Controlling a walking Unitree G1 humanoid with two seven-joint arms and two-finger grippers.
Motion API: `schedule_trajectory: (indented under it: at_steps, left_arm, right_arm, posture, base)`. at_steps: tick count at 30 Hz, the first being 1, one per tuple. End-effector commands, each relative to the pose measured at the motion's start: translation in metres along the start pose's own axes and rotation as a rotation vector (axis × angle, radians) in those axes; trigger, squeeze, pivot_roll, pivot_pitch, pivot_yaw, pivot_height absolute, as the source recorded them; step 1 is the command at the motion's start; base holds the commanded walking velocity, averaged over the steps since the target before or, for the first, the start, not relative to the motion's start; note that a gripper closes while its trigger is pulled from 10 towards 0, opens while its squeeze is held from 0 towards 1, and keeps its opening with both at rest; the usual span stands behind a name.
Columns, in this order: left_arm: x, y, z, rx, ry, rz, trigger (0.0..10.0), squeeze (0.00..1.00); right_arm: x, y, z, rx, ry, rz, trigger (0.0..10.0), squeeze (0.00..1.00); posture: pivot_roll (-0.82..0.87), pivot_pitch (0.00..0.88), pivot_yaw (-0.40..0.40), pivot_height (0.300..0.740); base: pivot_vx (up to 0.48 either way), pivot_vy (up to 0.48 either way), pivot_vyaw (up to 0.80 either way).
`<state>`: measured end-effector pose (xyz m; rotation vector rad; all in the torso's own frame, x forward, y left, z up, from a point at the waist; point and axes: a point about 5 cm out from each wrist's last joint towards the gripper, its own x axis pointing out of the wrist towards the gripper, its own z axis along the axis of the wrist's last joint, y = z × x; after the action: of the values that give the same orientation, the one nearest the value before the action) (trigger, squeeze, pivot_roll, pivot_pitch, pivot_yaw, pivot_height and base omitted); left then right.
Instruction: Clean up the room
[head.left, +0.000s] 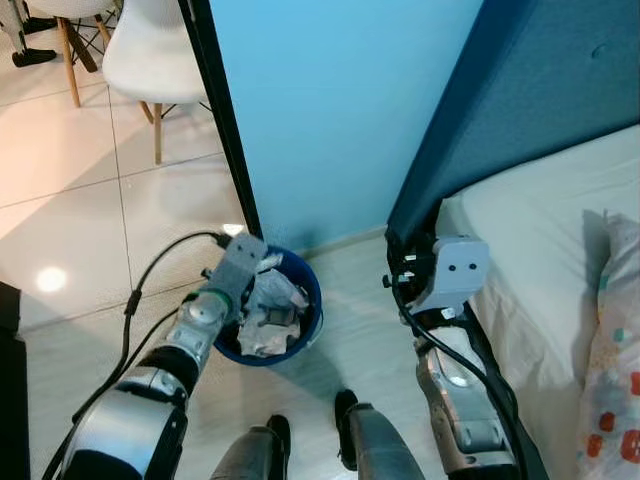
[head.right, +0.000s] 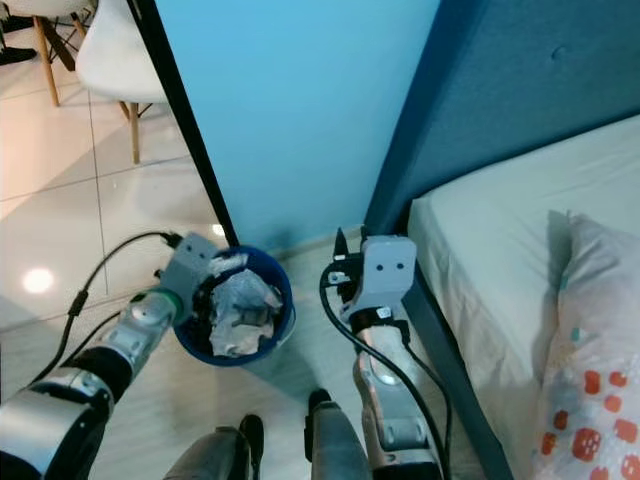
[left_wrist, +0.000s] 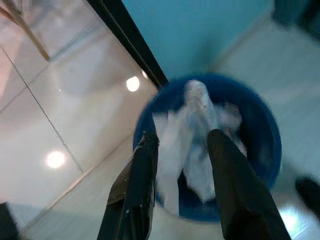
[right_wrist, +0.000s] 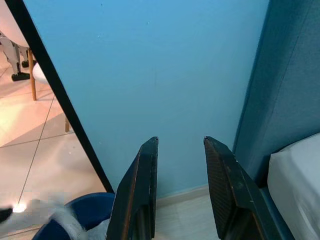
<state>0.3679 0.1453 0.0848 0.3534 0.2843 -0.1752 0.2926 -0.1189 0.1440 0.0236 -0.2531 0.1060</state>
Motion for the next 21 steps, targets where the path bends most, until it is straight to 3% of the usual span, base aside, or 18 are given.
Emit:
schedule_trajectory:
  at_steps: [1, 13, 14, 21]
  left_arm:
    - [-0.003, 0.003, -0.009, -0.021, 0.012, 0.014, 10.0, 0.0]
    - [-0.018, 0.005, -0.019, -0.113, -0.127, 0.021, 10.0, 0.0]
    - [-0.024, 0.003, -0.026, -0.131, -0.142, 0.032, 10.0, 0.0]
    - [-0.039, -0.001, -0.035, -0.188, -0.186, 0.077, 10.0, 0.0]
  right_arm:
    - [-0.002, 0.002, -0.005, 0.008, 0.029, -0.002, 10.0, 0.0]
    - [0.005, -0.001, -0.009, 0.009, 0.048, 0.015, 10.0, 0.0]
    - [0.006, 0.0, -0.013, 0.013, 0.056, 0.023, 10.0, 0.0]
    - [0.013, 0.012, -0.018, 0.045, 0.062, 0.065, 10.0, 0.0]
  posture:
    - [-0.2, 0.319, 0.104, 0.711]
    - [-0.12, 0.188, 0.096, 0.711]
    - [-0.08, 0.13, 0.088, 0.711]
    - [-0.06, 0.06, 0.071, 0.711]
  base:
    - [0.0, 0.0, 0.0]
    - [0.0, 0.0, 0.0]
    - [0.0, 0.0, 0.0]
    - [0.0, 0.0, 0.0]
